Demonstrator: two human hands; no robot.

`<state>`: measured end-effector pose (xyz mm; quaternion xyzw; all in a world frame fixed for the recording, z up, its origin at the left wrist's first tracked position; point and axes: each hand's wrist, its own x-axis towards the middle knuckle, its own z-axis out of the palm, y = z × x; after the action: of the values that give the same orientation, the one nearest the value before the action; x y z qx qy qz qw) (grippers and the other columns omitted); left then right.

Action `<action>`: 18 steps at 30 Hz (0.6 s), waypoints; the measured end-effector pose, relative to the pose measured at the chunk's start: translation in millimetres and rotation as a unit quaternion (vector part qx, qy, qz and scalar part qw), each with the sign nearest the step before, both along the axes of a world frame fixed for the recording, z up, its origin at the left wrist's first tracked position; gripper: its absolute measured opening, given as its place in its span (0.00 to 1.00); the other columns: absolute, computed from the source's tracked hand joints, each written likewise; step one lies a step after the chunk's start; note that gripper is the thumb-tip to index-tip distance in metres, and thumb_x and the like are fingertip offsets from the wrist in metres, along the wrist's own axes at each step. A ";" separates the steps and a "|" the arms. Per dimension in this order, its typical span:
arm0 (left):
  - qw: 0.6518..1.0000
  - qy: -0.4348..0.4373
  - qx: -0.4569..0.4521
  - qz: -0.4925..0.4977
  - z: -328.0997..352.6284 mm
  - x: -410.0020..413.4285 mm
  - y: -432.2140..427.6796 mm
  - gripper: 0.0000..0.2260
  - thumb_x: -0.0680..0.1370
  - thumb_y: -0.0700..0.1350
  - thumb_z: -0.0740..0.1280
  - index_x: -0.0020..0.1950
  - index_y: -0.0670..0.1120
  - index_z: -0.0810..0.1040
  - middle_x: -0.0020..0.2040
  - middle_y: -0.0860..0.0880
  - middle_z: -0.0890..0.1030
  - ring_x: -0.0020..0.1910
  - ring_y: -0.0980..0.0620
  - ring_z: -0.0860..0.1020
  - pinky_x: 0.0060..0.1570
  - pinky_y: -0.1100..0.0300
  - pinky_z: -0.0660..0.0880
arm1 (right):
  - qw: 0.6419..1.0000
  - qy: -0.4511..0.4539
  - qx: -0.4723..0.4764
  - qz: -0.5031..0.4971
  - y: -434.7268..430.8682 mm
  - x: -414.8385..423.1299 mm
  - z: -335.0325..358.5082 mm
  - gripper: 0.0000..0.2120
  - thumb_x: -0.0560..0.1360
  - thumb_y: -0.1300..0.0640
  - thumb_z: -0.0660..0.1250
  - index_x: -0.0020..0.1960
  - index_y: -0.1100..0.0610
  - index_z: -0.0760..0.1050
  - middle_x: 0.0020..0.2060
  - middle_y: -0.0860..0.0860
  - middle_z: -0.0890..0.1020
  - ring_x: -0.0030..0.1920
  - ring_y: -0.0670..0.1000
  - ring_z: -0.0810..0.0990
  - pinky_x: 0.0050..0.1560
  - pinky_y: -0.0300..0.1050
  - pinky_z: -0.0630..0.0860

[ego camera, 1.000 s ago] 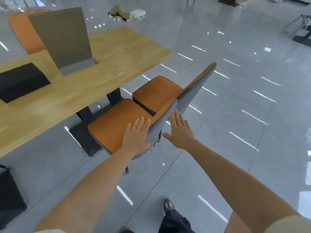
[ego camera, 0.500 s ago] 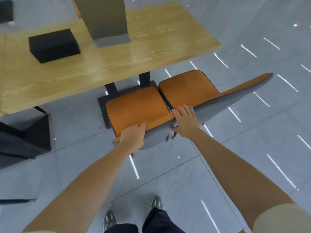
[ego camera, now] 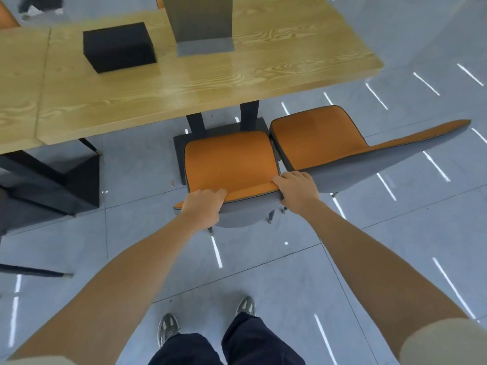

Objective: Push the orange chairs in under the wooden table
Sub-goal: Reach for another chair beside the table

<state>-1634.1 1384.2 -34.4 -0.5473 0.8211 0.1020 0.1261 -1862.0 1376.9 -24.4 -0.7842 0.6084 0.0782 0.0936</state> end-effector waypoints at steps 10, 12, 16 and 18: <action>0.999 0.006 0.030 -0.010 3.4 108.1 30.1 0.09 0.73 0.40 0.64 0.53 0.44 0.71 0.51 0.46 0.79 0.51 0.43 0.77 0.40 0.55 0.69 | 0.996 -0.066 0.044 0.048 52.8 96.4 -5.3 0.14 0.71 0.65 0.62 0.56 0.55 0.72 0.44 0.54 0.78 0.43 0.58 0.77 0.35 0.46 0.68; 0.999 0.008 0.024 -0.024 4.3 125.8 35.5 0.09 0.74 0.38 0.62 0.53 0.45 0.72 0.51 0.46 0.80 0.50 0.44 0.78 0.40 0.55 0.68 | 0.995 -0.075 0.043 0.042 61.8 114.0 -6.2 0.15 0.72 0.65 0.62 0.57 0.54 0.72 0.44 0.54 0.78 0.43 0.58 0.78 0.36 0.48 0.72; 0.999 0.006 0.021 -0.031 6.0 163.8 50.4 0.10 0.74 0.36 0.61 0.54 0.45 0.73 0.52 0.47 0.80 0.49 0.45 0.78 0.38 0.56 0.68 | 0.995 -0.084 0.053 0.032 76.8 152.2 -6.1 0.19 0.72 0.64 0.62 0.61 0.51 0.72 0.47 0.53 0.79 0.46 0.57 0.78 0.41 0.50 0.77; 0.999 0.006 0.026 -0.023 8.1 189.5 58.8 0.10 0.73 0.36 0.63 0.53 0.45 0.73 0.52 0.47 0.80 0.49 0.45 0.78 0.37 0.57 0.67 | 0.995 -0.083 0.051 0.040 83.0 177.8 -6.3 0.20 0.72 0.64 0.62 0.62 0.50 0.72 0.48 0.52 0.79 0.47 0.57 0.78 0.40 0.49 0.75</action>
<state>-1444.6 1443.0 -26.3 -0.5244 0.8311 0.1241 0.1374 -1684.2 1459.9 -30.7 -0.8057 0.5624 0.0475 0.1798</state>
